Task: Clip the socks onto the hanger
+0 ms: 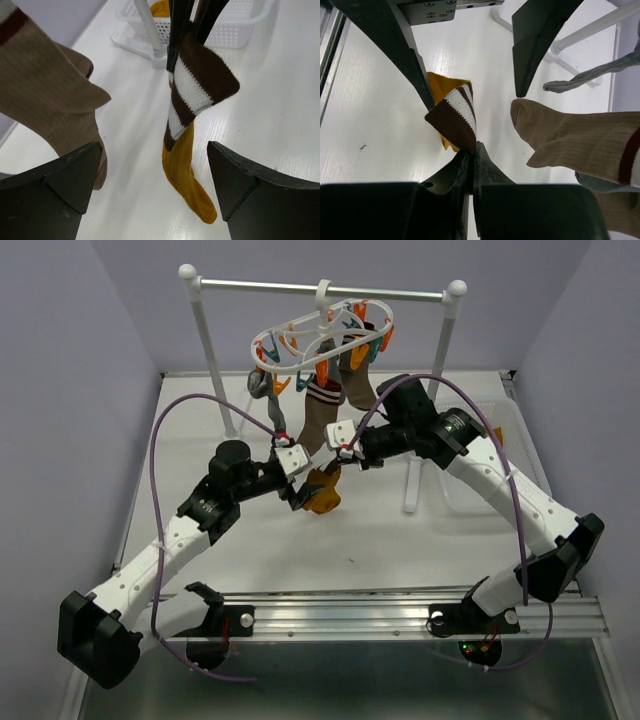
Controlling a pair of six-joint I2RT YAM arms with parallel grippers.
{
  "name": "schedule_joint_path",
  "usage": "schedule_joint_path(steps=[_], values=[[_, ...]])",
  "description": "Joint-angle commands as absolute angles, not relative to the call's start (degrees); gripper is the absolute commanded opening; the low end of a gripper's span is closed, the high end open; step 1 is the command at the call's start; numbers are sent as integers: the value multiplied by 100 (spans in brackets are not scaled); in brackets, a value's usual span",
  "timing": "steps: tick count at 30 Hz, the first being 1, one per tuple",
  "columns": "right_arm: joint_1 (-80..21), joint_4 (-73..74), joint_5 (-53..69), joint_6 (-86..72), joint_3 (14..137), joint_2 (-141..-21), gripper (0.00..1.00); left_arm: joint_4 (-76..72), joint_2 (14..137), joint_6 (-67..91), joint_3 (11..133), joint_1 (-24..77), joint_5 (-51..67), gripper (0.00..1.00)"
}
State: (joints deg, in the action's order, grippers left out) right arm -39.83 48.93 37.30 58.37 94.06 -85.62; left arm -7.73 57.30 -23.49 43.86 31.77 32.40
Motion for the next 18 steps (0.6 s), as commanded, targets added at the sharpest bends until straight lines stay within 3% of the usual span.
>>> schedule_joint_path(steps=[1, 8, 12, 18], values=[[-4017, 5124, 3946, 5713, 9694, -8560, 1, -1484, 5484, -2909, 4650, 3182, 3735, 99], [-4017, 5071, 4052, 5599, 9703, -8622, 1, -1600, 5686, -2743, 4904, 3190, 3964, 88], [-4017, 5106, 4236, 5616, 9773, -8675, 1, -1582, 5967, -2725, 5132, 3225, 3990, 73], [-4017, 5019, 4175, 5450, 9809, -8710, 1, -1415, 6152, -2847, 5361, 3278, 4262, 65]])
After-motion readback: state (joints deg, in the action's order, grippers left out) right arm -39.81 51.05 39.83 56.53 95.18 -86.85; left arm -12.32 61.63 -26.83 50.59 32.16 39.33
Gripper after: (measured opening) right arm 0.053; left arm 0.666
